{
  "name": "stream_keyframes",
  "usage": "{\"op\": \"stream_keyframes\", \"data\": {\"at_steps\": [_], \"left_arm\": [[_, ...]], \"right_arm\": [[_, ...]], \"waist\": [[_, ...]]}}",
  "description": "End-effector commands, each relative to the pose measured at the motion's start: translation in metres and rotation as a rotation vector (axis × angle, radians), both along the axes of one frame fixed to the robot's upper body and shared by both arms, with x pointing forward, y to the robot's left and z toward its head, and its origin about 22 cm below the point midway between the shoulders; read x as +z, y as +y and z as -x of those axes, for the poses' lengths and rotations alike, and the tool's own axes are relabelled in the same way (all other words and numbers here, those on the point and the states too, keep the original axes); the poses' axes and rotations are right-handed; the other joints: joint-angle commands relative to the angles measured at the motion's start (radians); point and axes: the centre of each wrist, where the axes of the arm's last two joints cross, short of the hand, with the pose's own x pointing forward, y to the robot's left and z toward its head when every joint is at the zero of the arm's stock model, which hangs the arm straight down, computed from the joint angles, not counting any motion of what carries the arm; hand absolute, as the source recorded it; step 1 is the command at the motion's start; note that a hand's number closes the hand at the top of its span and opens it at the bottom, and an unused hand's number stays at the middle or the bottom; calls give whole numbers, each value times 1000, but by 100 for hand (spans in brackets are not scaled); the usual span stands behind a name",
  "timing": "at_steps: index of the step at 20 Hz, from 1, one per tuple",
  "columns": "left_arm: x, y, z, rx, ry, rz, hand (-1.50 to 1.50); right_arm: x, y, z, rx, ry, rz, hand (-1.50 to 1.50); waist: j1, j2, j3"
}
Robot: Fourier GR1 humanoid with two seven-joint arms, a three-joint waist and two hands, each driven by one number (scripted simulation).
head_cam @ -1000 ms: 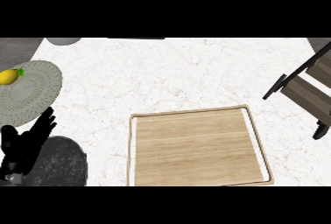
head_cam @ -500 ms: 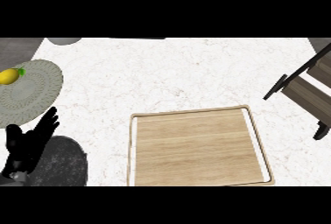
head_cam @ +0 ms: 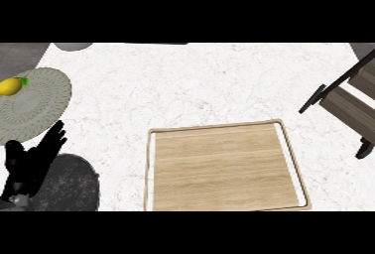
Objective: Pick the sweet potato from the tray and place it in the tiered basket
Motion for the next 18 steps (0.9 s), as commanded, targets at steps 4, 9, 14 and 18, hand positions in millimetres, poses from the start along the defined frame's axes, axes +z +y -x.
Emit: {"op": "stream_keyframes", "data": {"at_steps": [4,9,14,18], "left_arm": [[-4,-2,-1,-1,4,12,0],[2,5,2,15,11,1,0],[-7,16,14,22,12,9,0],[2,18,4,29,11,-15,0]], "right_arm": [[3,-9,7,-87,-130,-100,-150],[25,-11,19,-42,-366,-23,-150],[53,-9,35,-123,-610,-33,-150],[97,-21,71,-241,-754,-157,-150]], "waist": [[-7,-2,0],[-8,-3,0],[-16,-7,-1],[-29,-12,-1]]}}
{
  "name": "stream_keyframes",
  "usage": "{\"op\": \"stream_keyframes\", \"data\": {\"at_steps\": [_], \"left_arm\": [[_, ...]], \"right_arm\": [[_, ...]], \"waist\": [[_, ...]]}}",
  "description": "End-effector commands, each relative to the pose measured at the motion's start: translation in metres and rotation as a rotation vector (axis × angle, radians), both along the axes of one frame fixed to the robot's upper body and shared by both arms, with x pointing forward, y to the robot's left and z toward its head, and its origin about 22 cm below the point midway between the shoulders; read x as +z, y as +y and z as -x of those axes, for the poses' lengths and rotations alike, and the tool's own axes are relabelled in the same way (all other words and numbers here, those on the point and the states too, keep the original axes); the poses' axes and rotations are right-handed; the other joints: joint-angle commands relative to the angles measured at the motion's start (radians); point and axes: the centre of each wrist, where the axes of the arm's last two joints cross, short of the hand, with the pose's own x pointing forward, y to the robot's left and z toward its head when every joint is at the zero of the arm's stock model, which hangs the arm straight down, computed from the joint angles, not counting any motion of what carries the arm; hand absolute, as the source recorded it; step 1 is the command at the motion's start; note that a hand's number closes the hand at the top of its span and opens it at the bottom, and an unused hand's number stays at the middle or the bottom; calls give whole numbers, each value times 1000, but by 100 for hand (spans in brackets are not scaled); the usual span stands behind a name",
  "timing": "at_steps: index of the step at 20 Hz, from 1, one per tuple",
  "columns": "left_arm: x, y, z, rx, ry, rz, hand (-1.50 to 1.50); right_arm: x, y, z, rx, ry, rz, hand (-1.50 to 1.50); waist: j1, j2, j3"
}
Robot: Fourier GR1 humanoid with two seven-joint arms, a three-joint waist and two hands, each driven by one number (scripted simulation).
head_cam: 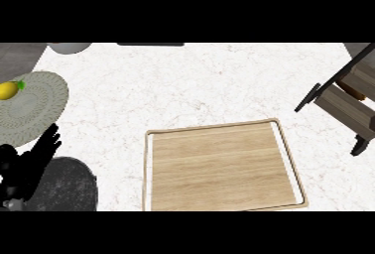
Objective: Pick the sweet potato from the tray and place it in the tiered basket
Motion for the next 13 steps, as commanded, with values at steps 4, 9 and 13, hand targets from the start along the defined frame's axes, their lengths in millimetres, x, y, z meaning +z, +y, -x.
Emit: {"op": "stream_keyframes", "data": {"at_steps": [4,9,13], "left_arm": [[-12,2,10,32,30,14,0],[-2,9,8,55,17,13,0],[-8,11,21,68,22,-3,0]], "right_arm": [[47,-11,49,-28,-341,-200,-150],[57,-22,86,52,-543,-196,-150],[42,-40,106,126,-557,-258,-150]], "waist": [[-36,-17,0],[-60,-27,2],[-76,-33,4]]}}
